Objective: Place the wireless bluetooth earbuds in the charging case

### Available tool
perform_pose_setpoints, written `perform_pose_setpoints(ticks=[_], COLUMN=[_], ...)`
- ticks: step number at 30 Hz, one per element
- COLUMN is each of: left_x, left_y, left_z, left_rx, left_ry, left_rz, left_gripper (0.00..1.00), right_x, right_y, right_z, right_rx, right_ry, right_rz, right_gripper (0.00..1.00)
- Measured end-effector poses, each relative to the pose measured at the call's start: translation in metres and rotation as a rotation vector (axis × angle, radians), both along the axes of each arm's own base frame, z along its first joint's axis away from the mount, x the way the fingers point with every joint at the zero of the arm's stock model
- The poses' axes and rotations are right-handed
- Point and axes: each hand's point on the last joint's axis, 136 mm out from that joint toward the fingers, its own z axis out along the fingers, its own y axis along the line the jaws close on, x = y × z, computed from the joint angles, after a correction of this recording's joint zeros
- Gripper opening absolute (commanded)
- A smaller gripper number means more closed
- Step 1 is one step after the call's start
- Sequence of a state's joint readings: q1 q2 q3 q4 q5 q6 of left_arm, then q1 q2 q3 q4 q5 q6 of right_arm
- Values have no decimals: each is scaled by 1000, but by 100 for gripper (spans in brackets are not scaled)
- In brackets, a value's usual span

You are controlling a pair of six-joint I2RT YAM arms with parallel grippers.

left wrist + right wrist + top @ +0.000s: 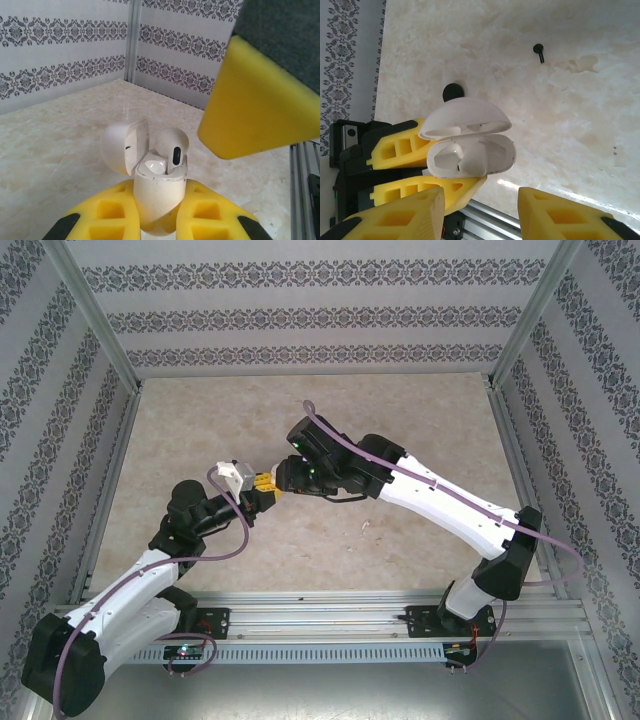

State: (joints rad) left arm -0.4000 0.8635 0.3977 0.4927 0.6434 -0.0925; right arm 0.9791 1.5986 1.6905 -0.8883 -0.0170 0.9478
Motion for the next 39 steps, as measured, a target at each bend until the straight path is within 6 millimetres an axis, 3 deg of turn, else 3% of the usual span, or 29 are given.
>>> perform_pose_setpoints(ticks=[18, 39], left_x=[-2, -7], left_y=[-2, -6], left_z=[-6, -9], left_rx=[20, 29], left_ry=[15, 22], left_rz=[-11, -34], left_gripper=[0, 0], right_x=[6, 9], right_y=[7, 9], right_z=[-14, -11], right_rx=[-24, -22], right_ry=[27, 23], right_rz=[4, 19], right_gripper=[33, 35])
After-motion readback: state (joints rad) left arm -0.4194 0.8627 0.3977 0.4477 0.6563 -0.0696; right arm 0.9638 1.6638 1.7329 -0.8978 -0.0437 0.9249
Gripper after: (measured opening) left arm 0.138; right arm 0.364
